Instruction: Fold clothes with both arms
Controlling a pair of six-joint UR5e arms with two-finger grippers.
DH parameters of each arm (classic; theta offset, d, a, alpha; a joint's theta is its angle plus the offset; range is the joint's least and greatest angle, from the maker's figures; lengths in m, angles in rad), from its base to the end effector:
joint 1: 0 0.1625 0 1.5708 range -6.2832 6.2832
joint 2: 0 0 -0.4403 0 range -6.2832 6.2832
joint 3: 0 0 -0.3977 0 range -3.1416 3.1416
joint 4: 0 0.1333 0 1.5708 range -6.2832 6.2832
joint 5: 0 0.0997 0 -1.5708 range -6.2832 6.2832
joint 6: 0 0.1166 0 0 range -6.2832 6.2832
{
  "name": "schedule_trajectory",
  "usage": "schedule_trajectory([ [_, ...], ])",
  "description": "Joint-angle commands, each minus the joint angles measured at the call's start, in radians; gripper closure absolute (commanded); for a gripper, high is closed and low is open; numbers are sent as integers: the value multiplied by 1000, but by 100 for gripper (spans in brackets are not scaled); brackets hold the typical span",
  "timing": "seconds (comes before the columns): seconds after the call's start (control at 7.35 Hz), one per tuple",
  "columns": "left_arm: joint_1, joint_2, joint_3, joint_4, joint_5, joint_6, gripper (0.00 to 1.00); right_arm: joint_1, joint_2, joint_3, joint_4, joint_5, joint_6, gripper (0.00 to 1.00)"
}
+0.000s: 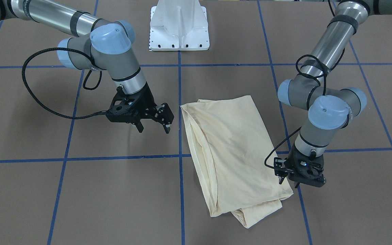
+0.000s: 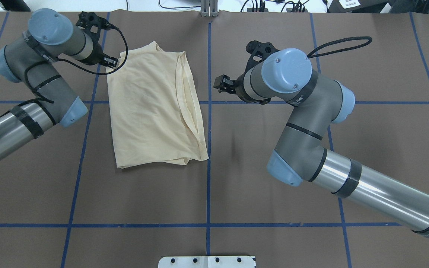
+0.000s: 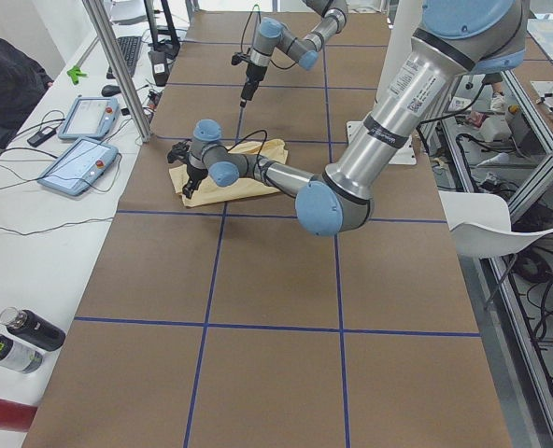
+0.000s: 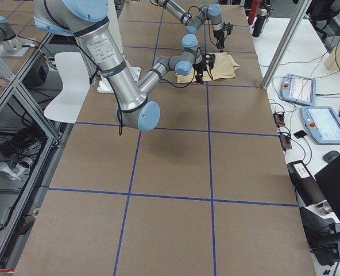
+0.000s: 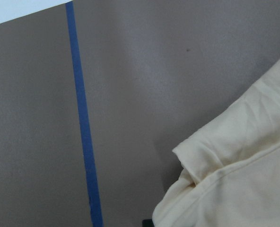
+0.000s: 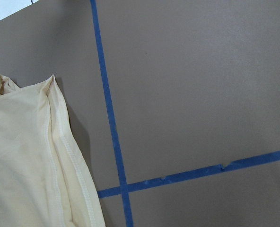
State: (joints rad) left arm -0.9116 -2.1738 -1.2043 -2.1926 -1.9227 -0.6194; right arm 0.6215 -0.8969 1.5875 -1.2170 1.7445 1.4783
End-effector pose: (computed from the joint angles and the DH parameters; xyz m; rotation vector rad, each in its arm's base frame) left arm 0.4068 -0.6770 0.4281 0.4849 0.7719 0.1880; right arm -0.5282 -0.5175 0.2247 0.2178 -1.0380 0.3882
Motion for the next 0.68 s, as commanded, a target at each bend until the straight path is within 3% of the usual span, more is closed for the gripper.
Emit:
schedule_trajectory([
  [0.0,-15,84,-122,-6,-67,1,0,-61,88,-7,-143,0,188,1],
  [0.14,-15,86,-130,-6,-67,-6,0,-78,136,-47,-172,4,262,3],
  [0.41,-15,91,-133,-7,-67,-8,0,-127,267,-229,-180,9,480,6],
  [0.54,-15,92,-139,-7,-67,-8,0,-155,283,-262,-180,9,534,11],
])
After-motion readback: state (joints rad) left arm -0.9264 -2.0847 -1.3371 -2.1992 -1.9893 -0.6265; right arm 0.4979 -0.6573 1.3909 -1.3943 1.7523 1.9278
